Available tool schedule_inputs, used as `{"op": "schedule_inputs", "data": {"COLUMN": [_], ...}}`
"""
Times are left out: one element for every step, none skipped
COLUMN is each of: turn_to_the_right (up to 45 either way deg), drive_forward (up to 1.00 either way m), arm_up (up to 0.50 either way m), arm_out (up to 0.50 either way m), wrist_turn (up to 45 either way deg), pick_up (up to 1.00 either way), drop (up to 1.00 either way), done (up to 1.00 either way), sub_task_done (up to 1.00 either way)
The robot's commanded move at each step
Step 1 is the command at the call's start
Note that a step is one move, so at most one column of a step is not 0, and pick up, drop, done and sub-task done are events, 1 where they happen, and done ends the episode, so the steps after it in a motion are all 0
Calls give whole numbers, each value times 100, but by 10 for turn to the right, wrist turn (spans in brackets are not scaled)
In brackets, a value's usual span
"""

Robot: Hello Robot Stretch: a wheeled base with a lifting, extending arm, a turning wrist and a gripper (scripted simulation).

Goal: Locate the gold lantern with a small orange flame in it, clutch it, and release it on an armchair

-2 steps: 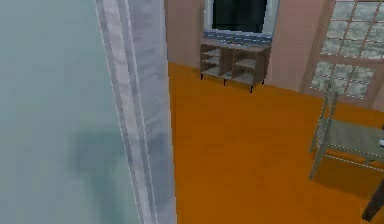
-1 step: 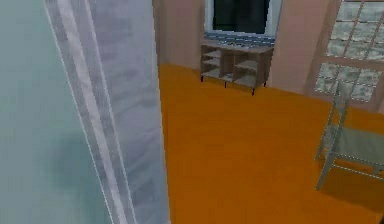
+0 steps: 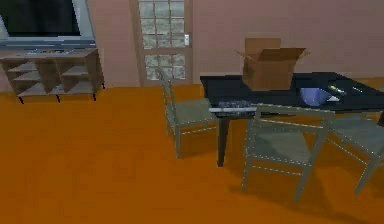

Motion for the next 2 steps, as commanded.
{"op": "schedule_inputs", "data": {"turn_to_the_right": [0,-300], "drive_forward": [35,0], "arm_up": [0,0], "arm_out": [0,0], "wrist_turn": [0,0], "pick_up": [0,0], "drop": [0,0], "done": [0,0], "sub_task_done": [0,0]}}
